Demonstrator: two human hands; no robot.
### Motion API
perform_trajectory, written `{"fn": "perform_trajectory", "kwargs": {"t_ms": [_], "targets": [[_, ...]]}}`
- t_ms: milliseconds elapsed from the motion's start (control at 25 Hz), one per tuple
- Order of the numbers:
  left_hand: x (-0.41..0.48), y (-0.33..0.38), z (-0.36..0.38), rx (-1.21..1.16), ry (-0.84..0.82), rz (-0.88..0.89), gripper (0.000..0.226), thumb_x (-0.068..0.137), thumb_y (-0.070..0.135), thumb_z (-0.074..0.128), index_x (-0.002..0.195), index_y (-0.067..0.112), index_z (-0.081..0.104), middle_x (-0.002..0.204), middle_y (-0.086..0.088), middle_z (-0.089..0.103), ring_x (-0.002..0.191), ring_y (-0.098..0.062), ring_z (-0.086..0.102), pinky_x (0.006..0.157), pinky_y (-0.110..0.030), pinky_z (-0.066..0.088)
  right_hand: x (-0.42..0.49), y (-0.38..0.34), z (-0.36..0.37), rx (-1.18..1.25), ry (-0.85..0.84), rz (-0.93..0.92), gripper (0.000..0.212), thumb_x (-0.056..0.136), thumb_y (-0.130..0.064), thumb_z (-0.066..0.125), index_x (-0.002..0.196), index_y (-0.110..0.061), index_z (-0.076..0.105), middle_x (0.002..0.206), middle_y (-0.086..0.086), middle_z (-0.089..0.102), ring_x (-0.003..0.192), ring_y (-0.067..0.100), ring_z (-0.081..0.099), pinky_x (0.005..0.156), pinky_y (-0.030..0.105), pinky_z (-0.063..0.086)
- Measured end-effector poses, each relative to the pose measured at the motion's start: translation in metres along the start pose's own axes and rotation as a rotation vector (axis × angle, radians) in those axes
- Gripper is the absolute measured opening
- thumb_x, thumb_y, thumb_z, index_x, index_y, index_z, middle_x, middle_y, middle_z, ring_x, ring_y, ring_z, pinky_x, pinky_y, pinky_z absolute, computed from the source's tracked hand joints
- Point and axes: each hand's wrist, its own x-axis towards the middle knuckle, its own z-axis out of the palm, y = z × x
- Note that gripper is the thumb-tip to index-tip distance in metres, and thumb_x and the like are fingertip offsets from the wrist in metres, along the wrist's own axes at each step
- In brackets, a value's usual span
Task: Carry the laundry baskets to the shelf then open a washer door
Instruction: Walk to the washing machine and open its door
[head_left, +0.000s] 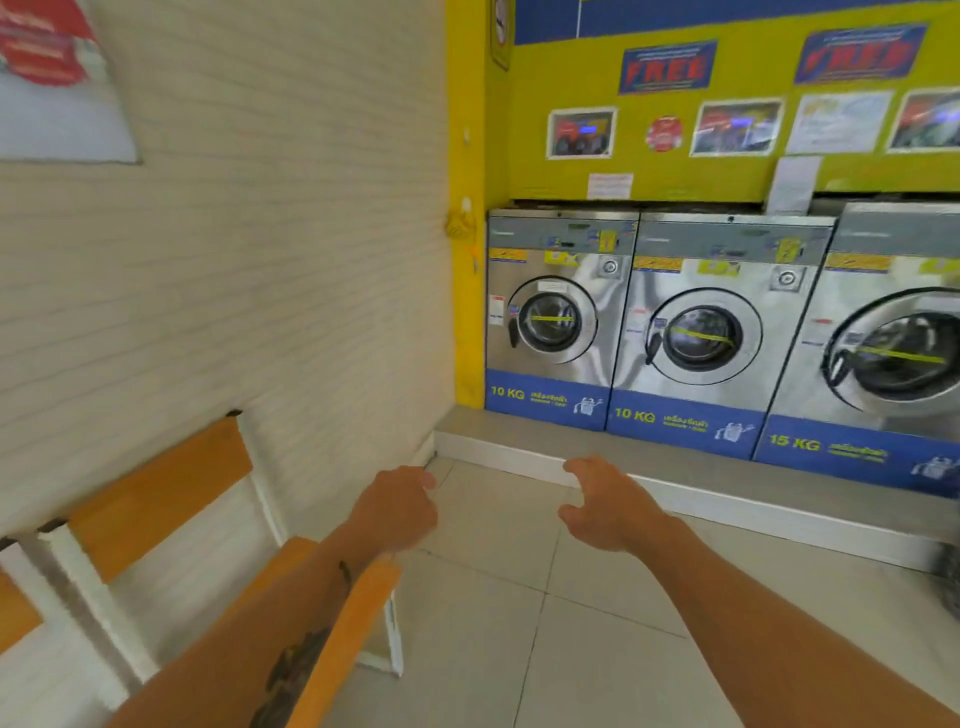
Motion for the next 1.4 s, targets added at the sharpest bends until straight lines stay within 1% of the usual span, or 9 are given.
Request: {"fn": "perform_trajectory", "kwargs": {"t_ms": [240, 400, 560, 640, 760, 880, 1040, 1200, 1400], "targets": [[0.162, 0.093, 0.050, -0.008, 0.003, 0.190, 0.032, 0.092, 0.015, 0.048, 0.120, 0.016, 0.063, 0.122, 0.003, 0.058, 0.117, -0.023, 0.056, 0.095, -0.023, 0.039, 0.109, 0.103, -0.032, -0.012, 0.045, 0.172, 0.064, 0.087, -0.035, 0.057, 0.145, -0.016, 0.036, 0.149, 0.004, 0.038, 0.135, 0.027, 0.038, 0.110, 0.042, 0.035], [0.289, 0.148, 0.070, -0.002, -0.060, 0.293, 0.034, 0.090, 0.012, 0.045, 0.117, 0.013, 0.066, 0.123, -0.007, 0.064, 0.116, -0.026, 0.058, 0.092, -0.025, 0.041, 0.197, 0.160, -0.064, 0.017, 0.103, 0.282, 0.064, 0.088, -0.034, 0.055, 0.146, -0.017, 0.035, 0.149, 0.003, 0.036, 0.136, 0.025, 0.038, 0.109, 0.040, 0.035], [0.402, 0.212, 0.096, -0.020, -0.153, 0.369, 0.033, 0.084, 0.015, 0.044, 0.106, 0.022, 0.067, 0.107, 0.002, 0.064, 0.099, -0.023, 0.060, 0.084, -0.029, 0.047, 0.269, 0.222, -0.097, 0.058, 0.184, 0.358, 0.065, 0.088, -0.033, 0.056, 0.147, -0.016, 0.034, 0.151, 0.003, 0.036, 0.137, 0.027, 0.037, 0.110, 0.040, 0.036], [0.445, 0.247, 0.117, -0.023, -0.191, 0.416, 0.029, 0.082, 0.017, 0.043, 0.098, 0.028, 0.066, 0.096, 0.003, 0.060, 0.088, -0.023, 0.054, 0.076, -0.025, 0.040, 0.300, 0.259, -0.110, 0.074, 0.214, 0.394, 0.065, 0.089, -0.032, 0.057, 0.147, -0.016, 0.034, 0.151, 0.003, 0.036, 0.138, 0.026, 0.036, 0.110, 0.039, 0.035], [0.509, 0.306, 0.157, -0.012, -0.181, 0.465, 0.035, 0.092, 0.015, 0.044, 0.119, 0.022, 0.065, 0.113, 0.001, 0.066, 0.100, -0.019, 0.058, 0.080, -0.025, 0.042, 0.353, 0.331, -0.131, 0.090, 0.254, 0.422, 0.059, 0.087, -0.031, 0.060, 0.141, -0.016, 0.042, 0.143, 0.002, 0.045, 0.128, 0.024, 0.046, 0.105, 0.039, 0.042], [0.572, 0.356, 0.194, -0.007, -0.174, 0.463, 0.035, 0.093, 0.018, 0.042, 0.120, 0.022, 0.065, 0.124, -0.004, 0.064, 0.109, -0.023, 0.060, 0.090, -0.032, 0.049, 0.410, 0.399, -0.158, 0.109, 0.274, 0.432, 0.055, 0.086, -0.031, 0.060, 0.136, -0.017, 0.045, 0.132, 0.001, 0.051, 0.116, 0.022, 0.053, 0.097, 0.039, 0.048], [0.655, 0.418, 0.230, -0.011, -0.158, 0.391, 0.030, 0.093, 0.017, 0.039, 0.106, 0.023, 0.066, 0.122, -0.010, 0.065, 0.108, -0.026, 0.061, 0.092, -0.039, 0.049, 0.495, 0.486, -0.196, 0.060, 0.224, 0.392, 0.064, 0.087, -0.035, 0.057, 0.145, -0.017, 0.037, 0.143, 0.001, 0.043, 0.127, 0.025, 0.046, 0.103, 0.039, 0.043], [0.736, 0.455, 0.265, -0.038, -0.140, 0.351, 0.035, 0.093, 0.017, 0.046, 0.125, 0.019, 0.061, 0.125, -0.004, 0.064, 0.106, -0.021, 0.060, 0.089, -0.031, 0.049, 0.582, 0.555, -0.216, 0.037, 0.170, 0.356, 0.065, 0.090, -0.033, 0.057, 0.148, -0.017, 0.032, 0.148, 0.002, 0.038, 0.133, 0.024, 0.040, 0.106, 0.036, 0.039], [0.856, 0.494, 0.318, -0.097, -0.090, 0.419, 0.043, 0.094, 0.025, 0.052, 0.136, 0.021, 0.051, 0.138, 0.000, 0.053, 0.123, -0.019, 0.052, 0.106, -0.032, 0.041, 0.690, 0.624, -0.219, 0.008, 0.146, 0.331, 0.059, 0.089, -0.033, 0.057, 0.143, -0.018, 0.038, 0.145, 0.003, 0.042, 0.130, 0.024, 0.043, 0.105, 0.036, 0.041]]}}
